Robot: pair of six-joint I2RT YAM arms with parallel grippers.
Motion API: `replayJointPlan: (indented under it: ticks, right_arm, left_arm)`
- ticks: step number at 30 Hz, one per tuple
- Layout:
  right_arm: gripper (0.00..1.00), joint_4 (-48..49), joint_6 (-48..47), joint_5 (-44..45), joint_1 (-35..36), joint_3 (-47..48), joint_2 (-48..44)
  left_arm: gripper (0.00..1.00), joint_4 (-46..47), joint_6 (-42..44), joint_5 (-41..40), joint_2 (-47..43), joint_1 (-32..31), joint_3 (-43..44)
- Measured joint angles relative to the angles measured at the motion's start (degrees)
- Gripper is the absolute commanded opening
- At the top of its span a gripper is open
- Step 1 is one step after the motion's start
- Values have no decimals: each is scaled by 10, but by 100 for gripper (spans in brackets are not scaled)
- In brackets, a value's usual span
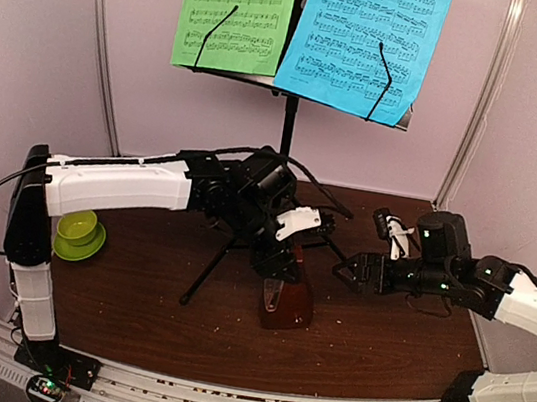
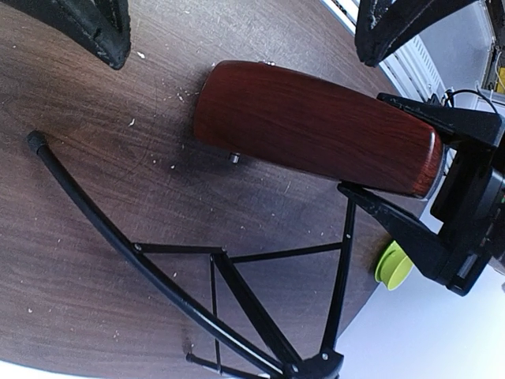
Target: Set up the instrument practice props
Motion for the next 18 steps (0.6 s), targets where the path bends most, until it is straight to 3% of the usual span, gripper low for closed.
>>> replayJointPlan:
  ticks: [9, 12, 16, 18]
  right_arm:
    - [100, 1, 0, -19, 0, 7, 18]
    - [100, 3, 0, -23, 0, 15, 24]
    - [100, 3, 0, -30, 0, 24, 32]
    - [100, 3, 0, -36, 0, 31, 39]
  left_arm:
    - [72, -6, 35, 19, 20, 0, 0]
    - [91, -1, 45, 23, 19, 0, 13]
    - [95, 21, 44, 20, -10, 0, -7]
    - [95, 55, 37, 14, -55, 0, -61]
